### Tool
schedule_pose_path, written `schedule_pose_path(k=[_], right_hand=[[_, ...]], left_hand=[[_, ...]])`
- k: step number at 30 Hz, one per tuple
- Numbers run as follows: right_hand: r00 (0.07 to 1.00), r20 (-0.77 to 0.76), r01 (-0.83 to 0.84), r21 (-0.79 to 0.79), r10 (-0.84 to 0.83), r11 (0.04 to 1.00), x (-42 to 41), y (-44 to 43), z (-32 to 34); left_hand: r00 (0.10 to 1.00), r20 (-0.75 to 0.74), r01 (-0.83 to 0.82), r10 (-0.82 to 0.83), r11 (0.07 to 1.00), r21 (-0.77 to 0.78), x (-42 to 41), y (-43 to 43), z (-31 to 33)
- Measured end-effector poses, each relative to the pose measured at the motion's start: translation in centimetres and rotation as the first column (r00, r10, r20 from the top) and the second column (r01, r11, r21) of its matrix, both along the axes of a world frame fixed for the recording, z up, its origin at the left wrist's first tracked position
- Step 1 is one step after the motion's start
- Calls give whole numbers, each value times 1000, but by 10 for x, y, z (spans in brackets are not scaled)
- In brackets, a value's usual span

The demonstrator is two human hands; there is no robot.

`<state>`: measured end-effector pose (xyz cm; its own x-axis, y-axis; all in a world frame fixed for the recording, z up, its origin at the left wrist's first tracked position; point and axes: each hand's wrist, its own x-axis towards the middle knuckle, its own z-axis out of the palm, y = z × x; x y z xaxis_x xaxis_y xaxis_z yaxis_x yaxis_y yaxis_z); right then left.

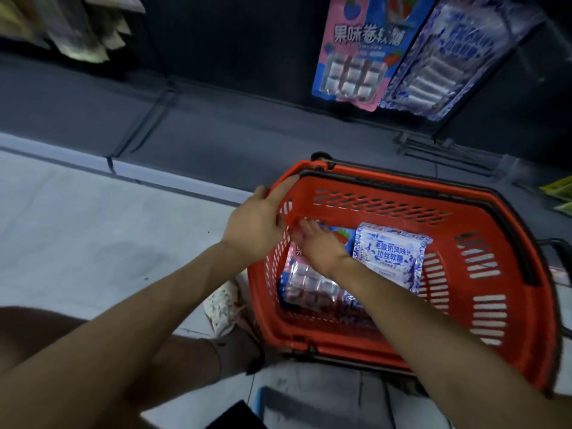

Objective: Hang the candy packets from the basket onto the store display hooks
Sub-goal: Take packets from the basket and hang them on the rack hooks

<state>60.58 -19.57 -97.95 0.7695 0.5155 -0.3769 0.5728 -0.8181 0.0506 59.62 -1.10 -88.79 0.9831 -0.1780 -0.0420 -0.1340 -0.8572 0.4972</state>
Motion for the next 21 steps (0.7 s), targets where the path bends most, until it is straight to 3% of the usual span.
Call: schedule_pose_path(k=[3, 9, 15, 21], right_hand=[[984, -44, 176, 112, -172, 978, 0, 5, -7], [976, -25, 217, 64, -216, 974, 6, 11, -8], [986, 52, 162, -108, -157, 981, 24, 11, 0], [984, 167, 72, -57, -61, 996, 19, -12, 19]], left_hand=[[1000, 20, -5, 5, 1000, -8, -1, 1, -3], [1000, 23, -20, 21, 999, -42, 1, 1, -8], [999, 29, -32, 34, 998, -49, 3, 1, -10], [997, 64, -34, 35, 999, -14, 2, -3, -11]])
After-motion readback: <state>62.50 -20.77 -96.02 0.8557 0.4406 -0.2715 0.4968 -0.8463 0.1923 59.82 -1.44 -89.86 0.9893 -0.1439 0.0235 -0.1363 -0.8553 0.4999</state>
